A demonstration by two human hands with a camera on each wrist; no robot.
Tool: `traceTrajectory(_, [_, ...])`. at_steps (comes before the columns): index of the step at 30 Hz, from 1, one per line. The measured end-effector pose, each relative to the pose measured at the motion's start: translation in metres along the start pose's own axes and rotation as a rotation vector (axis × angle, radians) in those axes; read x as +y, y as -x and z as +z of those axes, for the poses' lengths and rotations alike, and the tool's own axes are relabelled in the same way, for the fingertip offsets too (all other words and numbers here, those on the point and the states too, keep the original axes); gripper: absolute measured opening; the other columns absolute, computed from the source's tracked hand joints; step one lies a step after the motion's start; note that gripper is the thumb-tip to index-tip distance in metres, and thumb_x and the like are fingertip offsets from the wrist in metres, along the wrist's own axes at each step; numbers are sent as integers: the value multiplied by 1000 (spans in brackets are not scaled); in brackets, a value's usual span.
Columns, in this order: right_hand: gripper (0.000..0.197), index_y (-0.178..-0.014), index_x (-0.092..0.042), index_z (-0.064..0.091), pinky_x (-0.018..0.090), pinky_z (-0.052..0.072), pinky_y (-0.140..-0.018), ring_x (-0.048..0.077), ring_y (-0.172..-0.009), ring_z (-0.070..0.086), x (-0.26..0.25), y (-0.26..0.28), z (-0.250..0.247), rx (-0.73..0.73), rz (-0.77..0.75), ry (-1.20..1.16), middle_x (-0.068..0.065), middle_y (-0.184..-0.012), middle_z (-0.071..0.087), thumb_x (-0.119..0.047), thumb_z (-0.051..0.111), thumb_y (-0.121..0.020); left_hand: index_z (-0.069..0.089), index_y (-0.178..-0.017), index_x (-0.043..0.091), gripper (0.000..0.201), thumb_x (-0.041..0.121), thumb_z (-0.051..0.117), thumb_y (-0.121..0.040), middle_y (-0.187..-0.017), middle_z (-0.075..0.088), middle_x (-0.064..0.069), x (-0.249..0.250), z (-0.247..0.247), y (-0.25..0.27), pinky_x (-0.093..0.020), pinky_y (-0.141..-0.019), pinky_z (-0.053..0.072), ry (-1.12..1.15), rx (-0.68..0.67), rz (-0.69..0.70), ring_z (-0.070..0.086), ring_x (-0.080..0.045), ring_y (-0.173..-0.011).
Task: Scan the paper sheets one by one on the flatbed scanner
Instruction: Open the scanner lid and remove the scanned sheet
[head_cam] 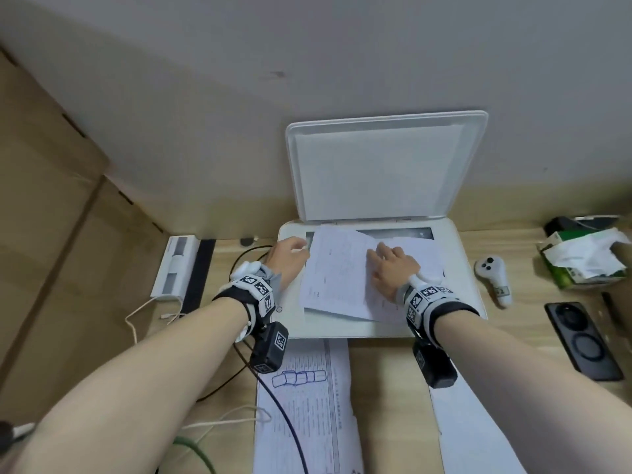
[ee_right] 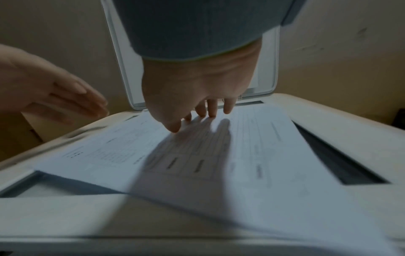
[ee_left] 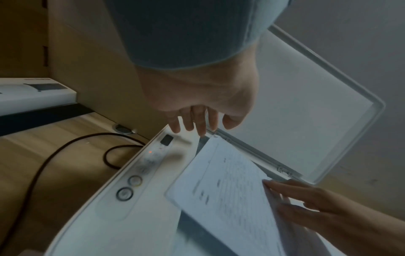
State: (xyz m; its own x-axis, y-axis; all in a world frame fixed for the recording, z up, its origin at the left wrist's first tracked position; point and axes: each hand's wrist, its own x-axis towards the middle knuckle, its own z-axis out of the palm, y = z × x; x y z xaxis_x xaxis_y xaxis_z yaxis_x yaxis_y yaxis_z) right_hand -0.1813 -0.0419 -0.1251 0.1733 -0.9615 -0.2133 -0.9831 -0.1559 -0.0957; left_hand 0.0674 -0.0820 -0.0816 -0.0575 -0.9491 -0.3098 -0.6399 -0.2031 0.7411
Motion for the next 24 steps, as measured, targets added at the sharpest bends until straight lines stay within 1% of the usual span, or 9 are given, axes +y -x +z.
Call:
traceTrajectory(2, [32,-127,-18,42,37,37,-78,30,-112,45,-3,6,0,-43,39,16,8,-126,47,-26,42,-95,65,-118,15,27,19,56,-93,-116,66,-3,-5,1,17,-30,-92,47,12,-7,-17,60,-20,-110])
traceTrajectory(6, [36,-129,-16,44,40,38,-84,32,-117,42,-10,28,-1,-93,74,97,11,-124,47,-30,42,-96,70,-97,5,18,16,56,-94,-91,74,-12,-11,3,54,-15,-48,46,-6,-85,-53,64,-17,-68])
traceTrajectory(9, [37,-128,-16,44,43,40,-87,32,-118,42,-17,53,3,-91,92,123,11,-123,46,-32,42,-96,71,-85,0,33,27,55,-95,-74,74,-13,-23,1,78,-23,-50,53,-123,-293,-103,66,-18,-54])
traceTrajectory(11, [36,-128,-15,44,43,42,-86,32,-118,41,-20,72,7,-97,112,110,11,-122,45,-32,42,-96,73,-80,0,48,40,51,-96,-67,74,-9,-30,7,92,-25,-58,57,-312,-391,-57,70,-18,-55])
traceTrajectory(14, [31,-124,-17,46,43,44,-82,31,-115,41,-25,96,10,-116,129,78,10,-117,45,-30,42,-96,76,-70,6,64,55,43,-95,-58,71,0,-37,17,97,-28,-66,57,-490,-309,57,72,-16,-58])
traceTrajectory(17, [23,-118,-20,52,44,48,-82,31,-111,42,-22,118,16,-120,130,2,8,-109,45,-26,43,-97,63,-54,9,55,48,52,-91,-49,63,5,-37,32,94,-24,-57,51,-375,-250,76,63,-22,-47])
traceTrajectory(19, [21,-113,-21,57,44,48,-82,31,-109,43,-16,132,21,-84,166,-84,6,-106,45,-26,45,-96,39,-48,18,47,38,60,-85,-43,36,5,-33,44,96,-24,-49,31,-341,-181,81,38,-21,-42])
traceTrajectory(21, [23,-113,-17,60,43,47,-85,33,-109,47,-9,145,22,12,241,-161,7,-109,47,-27,47,-96,31,-53,21,44,27,64,-81,-50,24,2,-29,57,98,-25,-51,20,-259,-148,86,27,-18,-48])
traceTrajectory(24, [29,-116,-10,58,42,47,-86,37,-106,55,8,166,25,81,474,-256,12,-117,56,-30,46,-99,42,-66,15,34,23,68,-85,-64,38,-6,-27,85,104,-31,-48,36,-35,-215,49,44,-20,-56])
